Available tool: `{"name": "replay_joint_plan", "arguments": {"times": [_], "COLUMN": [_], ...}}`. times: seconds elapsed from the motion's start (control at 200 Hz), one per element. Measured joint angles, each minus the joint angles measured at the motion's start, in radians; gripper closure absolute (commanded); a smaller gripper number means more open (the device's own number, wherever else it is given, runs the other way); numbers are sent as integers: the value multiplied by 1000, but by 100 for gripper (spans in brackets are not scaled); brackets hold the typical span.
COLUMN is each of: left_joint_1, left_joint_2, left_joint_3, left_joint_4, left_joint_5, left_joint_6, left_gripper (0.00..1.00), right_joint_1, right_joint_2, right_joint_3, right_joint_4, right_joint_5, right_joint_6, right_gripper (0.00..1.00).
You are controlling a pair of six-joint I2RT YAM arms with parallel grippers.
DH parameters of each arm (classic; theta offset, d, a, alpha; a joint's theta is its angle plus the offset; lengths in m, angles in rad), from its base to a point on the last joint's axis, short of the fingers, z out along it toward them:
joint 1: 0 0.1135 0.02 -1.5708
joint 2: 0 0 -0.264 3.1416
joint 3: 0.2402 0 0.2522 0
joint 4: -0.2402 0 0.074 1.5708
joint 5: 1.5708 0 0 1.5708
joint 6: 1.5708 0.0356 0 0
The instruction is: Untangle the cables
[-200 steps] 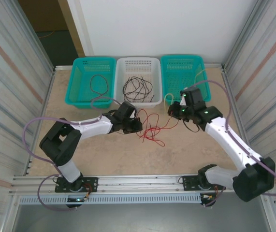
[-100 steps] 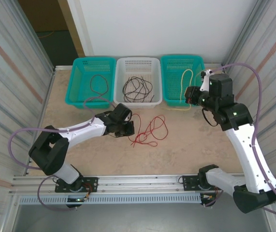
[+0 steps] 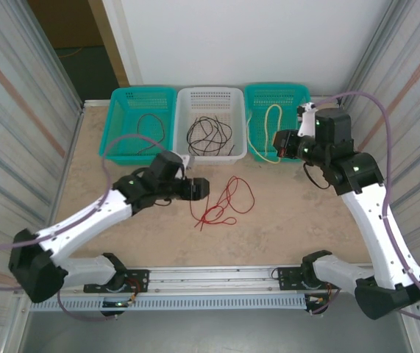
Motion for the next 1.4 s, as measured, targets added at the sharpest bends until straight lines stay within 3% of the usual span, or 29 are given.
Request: {"name": "replay_joint_plan", "arguments": {"times": [0.19, 0.401, 0.686, 0.882, 1.102, 1.403], "left_joint_1": [64, 64, 64, 64, 78, 116], "left_joint_2": [-91, 14, 80, 81, 76, 44], "left_joint_3": [130, 171, 170, 169, 109, 14], "left_joint_4": [104, 212, 229, 262, 360, 480], "left_joint_5": [37, 135, 186, 212, 272, 304], "left_joint_6": [64, 74, 56, 55, 8, -81], "left_gripper": [30, 42, 54, 54, 45, 43], "right_joint_1": [119, 273, 304, 307, 313, 313], "right_joint_2": [64, 142, 156, 156, 156, 156], "right_joint_3": [0, 0, 0, 0, 0, 0], "right_joint_4": [49, 85, 89, 90, 90, 90], "right_joint_5": [-34, -19, -9, -11, -2, 27], "right_joint_6": [12, 24, 22, 22, 22, 23], "right_gripper": [100, 100, 100, 100, 100, 100]}}
